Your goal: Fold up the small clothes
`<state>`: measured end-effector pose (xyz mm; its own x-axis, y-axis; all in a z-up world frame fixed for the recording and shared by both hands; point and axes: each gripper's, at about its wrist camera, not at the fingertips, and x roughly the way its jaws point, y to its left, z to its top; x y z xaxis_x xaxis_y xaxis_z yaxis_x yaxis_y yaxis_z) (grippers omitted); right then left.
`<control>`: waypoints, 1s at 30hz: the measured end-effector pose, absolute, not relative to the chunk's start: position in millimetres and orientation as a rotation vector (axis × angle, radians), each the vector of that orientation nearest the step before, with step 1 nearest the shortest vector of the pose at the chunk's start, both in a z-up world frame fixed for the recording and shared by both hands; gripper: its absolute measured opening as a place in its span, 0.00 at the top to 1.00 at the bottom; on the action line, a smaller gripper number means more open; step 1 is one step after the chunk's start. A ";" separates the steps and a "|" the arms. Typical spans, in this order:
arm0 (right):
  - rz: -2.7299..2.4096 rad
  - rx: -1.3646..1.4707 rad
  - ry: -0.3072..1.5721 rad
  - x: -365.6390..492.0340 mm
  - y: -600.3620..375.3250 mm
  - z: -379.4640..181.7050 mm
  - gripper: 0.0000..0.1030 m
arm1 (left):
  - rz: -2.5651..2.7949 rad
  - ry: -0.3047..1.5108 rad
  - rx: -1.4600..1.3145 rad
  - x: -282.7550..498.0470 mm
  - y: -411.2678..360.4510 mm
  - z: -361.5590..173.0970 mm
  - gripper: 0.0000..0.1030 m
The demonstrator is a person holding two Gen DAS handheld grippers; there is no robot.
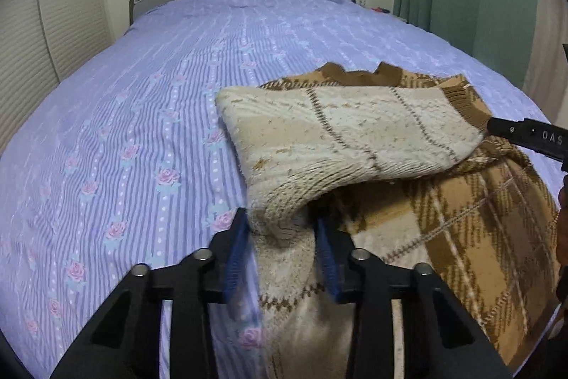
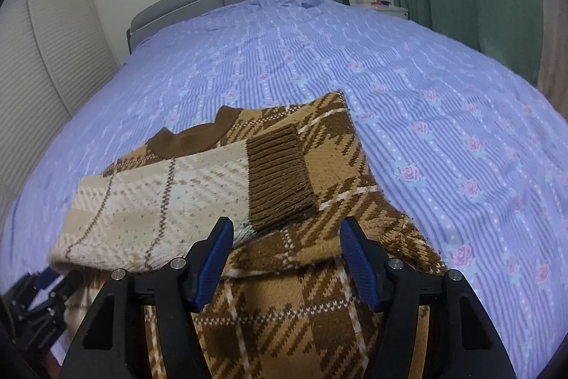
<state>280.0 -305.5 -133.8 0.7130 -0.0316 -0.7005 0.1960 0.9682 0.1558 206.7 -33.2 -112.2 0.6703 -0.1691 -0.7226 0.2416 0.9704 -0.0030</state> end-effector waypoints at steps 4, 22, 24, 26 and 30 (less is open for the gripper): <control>-0.134 0.222 0.791 289.1 -304.8 -138.8 0.39 | -0.270 0.815 0.080 210.0 -24.0 -113.9 0.69; -0.144 0.245 0.773 314.2 -298.3 -143.8 0.89 | -0.226 0.814 0.108 211.7 -23.9 -113.1 0.75; -0.169 0.213 0.730 308.2 -298.9 -131.0 0.90 | -0.215 0.822 0.120 211.2 -23.1 -112.5 0.75; -0.196 0.180 0.686 303.0 -300.3 -119.4 0.90 | -0.207 0.836 0.155 210.4 -26.0 -113.3 0.74; -0.220 0.112 0.689 306.3 -302.9 -119.3 0.91 | -0.175 0.856 0.189 211.5 -30.0 -116.0 0.74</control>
